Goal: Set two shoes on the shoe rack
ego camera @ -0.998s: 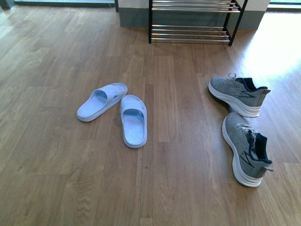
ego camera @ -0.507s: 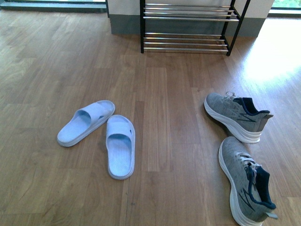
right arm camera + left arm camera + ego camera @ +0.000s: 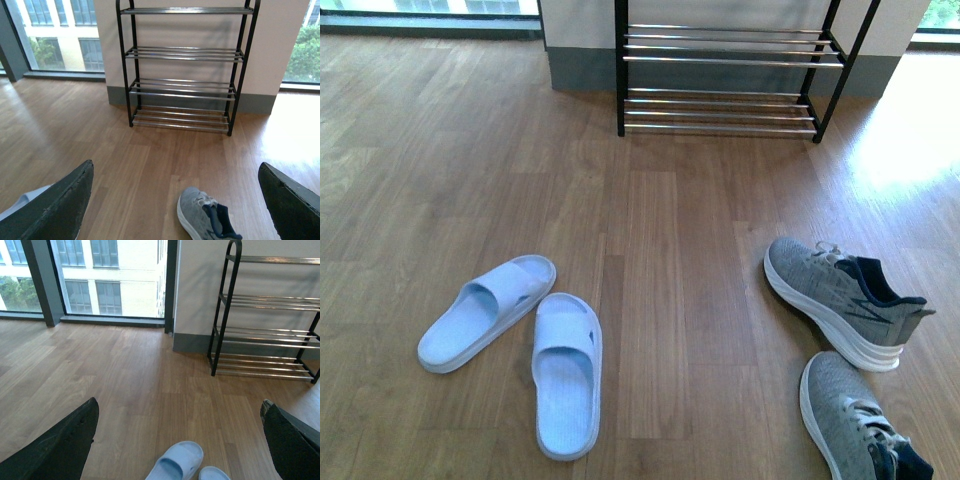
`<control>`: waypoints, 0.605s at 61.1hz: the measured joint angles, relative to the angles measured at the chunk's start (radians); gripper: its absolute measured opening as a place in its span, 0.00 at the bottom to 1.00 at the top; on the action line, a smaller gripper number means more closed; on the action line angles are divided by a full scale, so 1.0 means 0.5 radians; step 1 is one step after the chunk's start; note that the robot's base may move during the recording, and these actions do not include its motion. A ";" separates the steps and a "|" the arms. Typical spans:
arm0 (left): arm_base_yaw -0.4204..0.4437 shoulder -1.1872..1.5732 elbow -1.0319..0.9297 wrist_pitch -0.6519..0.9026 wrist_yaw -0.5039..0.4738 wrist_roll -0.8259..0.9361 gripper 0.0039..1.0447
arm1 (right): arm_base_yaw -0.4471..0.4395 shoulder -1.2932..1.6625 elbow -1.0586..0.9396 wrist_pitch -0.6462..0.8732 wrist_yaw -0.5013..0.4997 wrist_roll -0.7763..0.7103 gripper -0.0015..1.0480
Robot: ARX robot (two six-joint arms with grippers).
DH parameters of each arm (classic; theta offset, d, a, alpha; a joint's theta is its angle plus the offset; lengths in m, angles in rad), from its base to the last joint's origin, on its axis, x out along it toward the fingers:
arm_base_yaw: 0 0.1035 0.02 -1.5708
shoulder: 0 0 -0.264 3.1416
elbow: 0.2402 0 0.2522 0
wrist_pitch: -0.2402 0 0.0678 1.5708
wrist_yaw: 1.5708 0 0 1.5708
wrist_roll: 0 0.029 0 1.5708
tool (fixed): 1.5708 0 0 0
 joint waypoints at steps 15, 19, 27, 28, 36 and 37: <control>0.000 0.000 0.000 0.000 0.000 0.000 0.91 | 0.000 0.000 0.000 0.000 0.000 0.000 0.91; 0.000 0.000 0.000 0.000 0.000 0.000 0.91 | 0.020 0.024 0.007 -0.031 0.109 0.014 0.91; 0.000 0.000 0.000 0.000 0.000 0.000 0.91 | -0.177 0.472 0.045 -0.043 0.216 0.047 0.91; 0.000 0.000 0.000 0.000 0.001 0.000 0.91 | -0.237 0.575 0.046 -0.009 0.161 0.047 0.91; 0.000 0.000 0.000 0.000 0.000 0.000 0.91 | -0.593 1.386 0.047 0.461 -0.162 -0.095 0.91; 0.000 0.000 0.000 0.000 0.000 0.000 0.91 | -0.637 1.531 0.047 0.556 -0.198 -0.137 0.91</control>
